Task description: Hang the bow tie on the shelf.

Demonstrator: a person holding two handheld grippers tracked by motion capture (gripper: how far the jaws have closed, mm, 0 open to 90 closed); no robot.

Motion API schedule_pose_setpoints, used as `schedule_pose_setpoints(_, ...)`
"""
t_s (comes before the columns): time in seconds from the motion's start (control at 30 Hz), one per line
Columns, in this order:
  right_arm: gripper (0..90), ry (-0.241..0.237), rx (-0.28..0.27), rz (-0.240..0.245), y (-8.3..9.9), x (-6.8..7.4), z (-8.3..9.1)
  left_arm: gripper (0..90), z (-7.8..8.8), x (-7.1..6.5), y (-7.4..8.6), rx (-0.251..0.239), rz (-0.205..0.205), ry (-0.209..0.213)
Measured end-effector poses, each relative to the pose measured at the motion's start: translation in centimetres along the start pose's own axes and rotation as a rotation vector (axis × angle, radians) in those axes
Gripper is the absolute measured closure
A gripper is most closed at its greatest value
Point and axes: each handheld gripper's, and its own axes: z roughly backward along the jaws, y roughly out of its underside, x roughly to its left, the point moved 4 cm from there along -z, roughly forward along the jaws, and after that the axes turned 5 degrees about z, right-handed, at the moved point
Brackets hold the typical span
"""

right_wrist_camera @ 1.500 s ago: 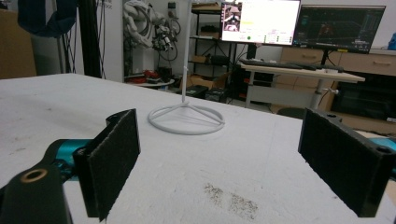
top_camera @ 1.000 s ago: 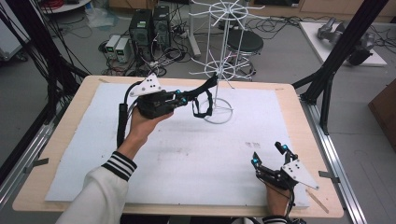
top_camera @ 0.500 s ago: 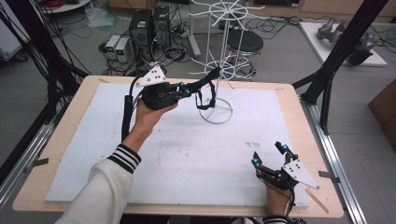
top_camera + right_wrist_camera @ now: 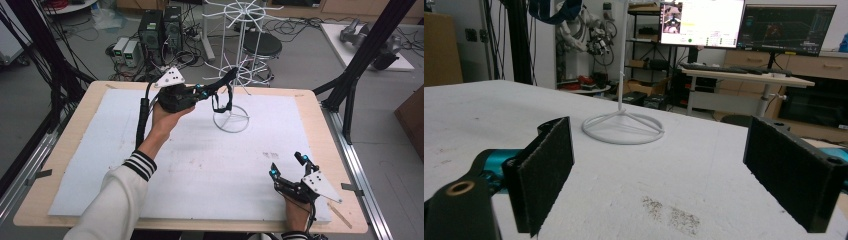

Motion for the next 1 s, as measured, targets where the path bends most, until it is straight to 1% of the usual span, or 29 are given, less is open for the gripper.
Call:
schedule_pose_setpoints(0.07,11.8,-0.001,-0.001,0.003,0.0,0.0,0.0,84.1,-0.1,-0.1,0.0,0.004,-0.014,-0.008)
schedule_pose_setpoints(0.13,11.8,-0.002,-0.001,0.001,0.0,0.0,0.0,84.2,-0.2,0.0,0.1,0.004,-0.008,-0.008)
schedule_pose_setpoints(0.2,11.8,-0.002,-0.002,0.003,0.0,0.0,0.0,84.2,-0.4,0.0,0.2,0.007,-0.003,-0.018)
schedule_pose_setpoints(0.3,11.8,-0.003,-0.003,0.002,0.0,-0.1,0.0,84.2,-0.7,0.3,0.5,0.023,-0.007,-0.031)
schedule_pose_setpoints(0.4,11.8,-0.003,-0.003,0.002,0.0,0.0,0.0,84.2,-0.9,0.4,0.8,0.028,0.004,-0.041)
schedule_pose_setpoints(0.53,11.8,-0.003,-0.002,0.003,0.0,-0.1,0.0,84.1,-1.1,0.4,0.9,0.026,0.004,-0.039)
schedule_pose_setpoints(0.63,11.8,-0.003,-0.001,0.001,0.0,0.0,0.0,84.1,-1.2,0.3,1.1,0.028,0.008,-0.048)
schedule_pose_setpoints(0.7,11.8,-0.004,-0.006,0.01,0.0,0.0,0.0,84.0,-1.3,0.3,1.3,0.031,0.011,-0.049)
schedule_pose_setpoints(0.8,11.8,-0.004,-0.011,0.005,0.0,-0.1,0.1,83.9,-1.4,0.4,1.6,0.037,0.007,-0.055)
schedule_pose_setpoints(1.0,11.8,-0.006,-0.015,-0.006,0.0,-0.1,0.1,83.7,-1.4,0.6,2.1,0.04,0.018,-0.064)
